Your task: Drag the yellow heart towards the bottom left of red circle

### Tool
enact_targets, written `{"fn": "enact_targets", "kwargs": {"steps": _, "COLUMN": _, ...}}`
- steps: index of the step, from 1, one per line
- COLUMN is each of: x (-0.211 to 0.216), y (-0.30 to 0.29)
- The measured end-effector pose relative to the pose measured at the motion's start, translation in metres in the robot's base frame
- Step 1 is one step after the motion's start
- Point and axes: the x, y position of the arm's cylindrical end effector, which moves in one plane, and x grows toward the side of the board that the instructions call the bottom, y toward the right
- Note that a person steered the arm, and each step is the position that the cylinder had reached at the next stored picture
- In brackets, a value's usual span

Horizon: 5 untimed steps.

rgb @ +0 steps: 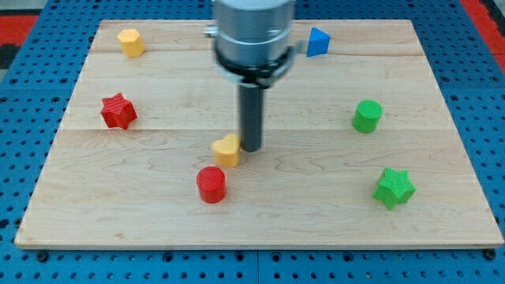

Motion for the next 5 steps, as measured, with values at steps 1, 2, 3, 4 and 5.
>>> {"fn": "enact_targets", "kwargs": {"steps": 1, "x": 0.011, "y": -0.063}}
{"fn": "enact_targets", "kwargs": {"steps": 2, "x": 0.027, "y": -0.044}}
{"fn": "enact_targets", "kwargs": {"steps": 3, "x": 0.033, "y": -0.105}}
{"fn": "enact_targets", "kwargs": {"steps": 4, "x": 0.031, "y": -0.155}}
{"fn": "enact_targets", "kwargs": {"steps": 5, "x": 0.031, "y": -0.184}}
